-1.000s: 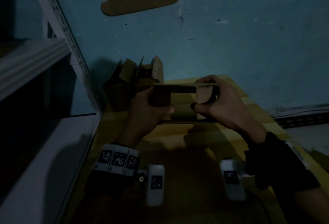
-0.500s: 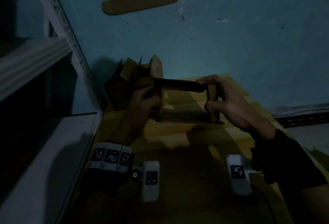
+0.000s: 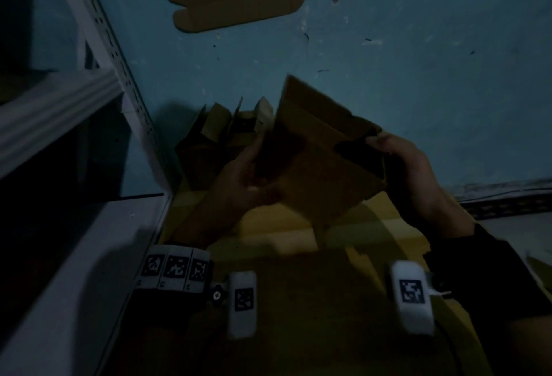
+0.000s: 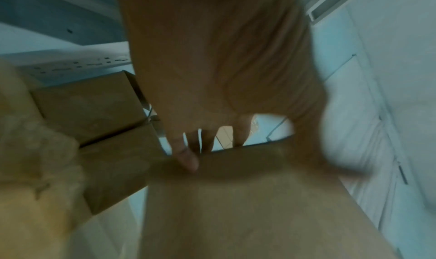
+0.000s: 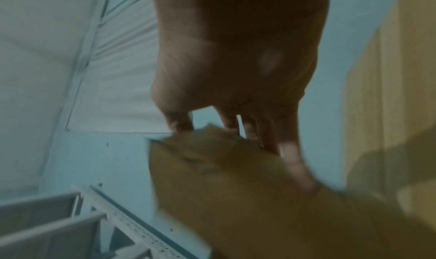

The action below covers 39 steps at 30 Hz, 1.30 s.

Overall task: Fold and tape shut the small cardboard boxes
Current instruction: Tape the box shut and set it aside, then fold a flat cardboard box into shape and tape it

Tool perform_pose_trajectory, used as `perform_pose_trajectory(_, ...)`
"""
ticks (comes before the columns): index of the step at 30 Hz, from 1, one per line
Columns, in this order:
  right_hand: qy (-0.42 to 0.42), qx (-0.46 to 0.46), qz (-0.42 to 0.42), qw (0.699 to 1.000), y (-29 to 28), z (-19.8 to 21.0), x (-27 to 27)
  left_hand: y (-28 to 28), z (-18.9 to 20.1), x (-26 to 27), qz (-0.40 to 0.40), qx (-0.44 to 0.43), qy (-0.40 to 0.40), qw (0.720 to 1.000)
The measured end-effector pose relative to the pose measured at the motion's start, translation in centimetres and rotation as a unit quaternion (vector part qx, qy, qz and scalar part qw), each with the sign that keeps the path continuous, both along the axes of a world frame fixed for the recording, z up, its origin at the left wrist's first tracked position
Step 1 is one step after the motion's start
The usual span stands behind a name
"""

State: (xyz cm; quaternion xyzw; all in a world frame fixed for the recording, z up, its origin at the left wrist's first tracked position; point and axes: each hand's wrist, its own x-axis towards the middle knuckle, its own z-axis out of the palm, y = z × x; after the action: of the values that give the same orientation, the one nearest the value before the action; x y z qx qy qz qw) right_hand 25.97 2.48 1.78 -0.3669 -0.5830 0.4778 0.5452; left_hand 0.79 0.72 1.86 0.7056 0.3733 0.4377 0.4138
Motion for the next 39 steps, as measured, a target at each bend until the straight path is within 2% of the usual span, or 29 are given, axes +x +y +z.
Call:
perform_pose_trajectory(5,0.000,0.005,0.015,1.000,-0.2,0.3,-0.3,0.7,-1.1,-0.3,0.087,0.029,0.061,0.994)
perform_pose_trajectory(7,0.013,-0.007,0.024,1.000,-0.1,0.1,-0.3,0.5,-1.2,0.0,0.097,0.033,0.071,0.992)
perform_pose_trajectory(10,0.045,-0.035,0.047,0.997,-0.2,0.1,-0.4,0.4,-0.8,1.0,0.049,-0.024,0.056,0.997)
perform_pose_trajectory(13,0.063,-0.048,0.065,0.995,0.0,0.3,-0.8,-0.7,0.0,2.0,-0.021,-0.084,0.119,0.989)
perform_pose_trajectory(16,0.014,-0.004,0.052,0.999,0.2,-0.4,-1.9,-1.3,-0.7,2.1,-0.028,-0.150,0.051,0.987)
perform_pose_trajectory(20,-0.019,0.035,0.037,0.999,0.7,-1.3,-2.4,-1.9,-0.9,3.0,-0.026,-0.171,0.021,0.985)
perform_pose_trajectory(23,-0.068,0.041,-0.002,0.997,0.8,-1.1,-1.8,-1.6,-1.0,3.0,0.001,-0.192,-0.084,0.978)
perform_pose_trajectory(25,-0.102,0.035,-0.010,0.994,0.8,-1.2,-1.7,-1.0,-1.4,3.3,0.007,-0.181,-0.074,0.981)
perform_pose_trajectory(27,-0.162,0.031,-0.026,0.986,0.6,-1.4,-1.8,-0.9,-1.3,4.4,0.046,-0.157,-0.046,0.985)
perform_pose_trajectory(29,-0.257,0.031,-0.078,0.963,0.9,-1.8,-1.8,-0.8,-1.2,4.8,0.126,-0.131,-0.050,0.982)
perform_pose_trajectory(31,-0.290,0.012,-0.139,0.947,1.1,-2.2,-1.6,-0.3,-1.3,4.5,0.168,-0.103,-0.094,0.976)
perform_pose_trajectory(34,-0.187,-0.075,-0.158,0.967,1.1,-1.9,-0.9,0.3,-1.4,3.2,0.208,-0.070,-0.149,0.964)
perform_pose_trajectory(36,-0.099,-0.131,-0.112,0.980,0.7,-1.4,-0.4,0.7,-1.3,2.6,0.211,-0.073,-0.175,0.959)
perform_pose_trajectory(39,0.004,-0.147,-0.039,0.988,-0.1,-0.6,0.0,0.8,-1.3,2.1,0.217,-0.078,-0.173,0.957)
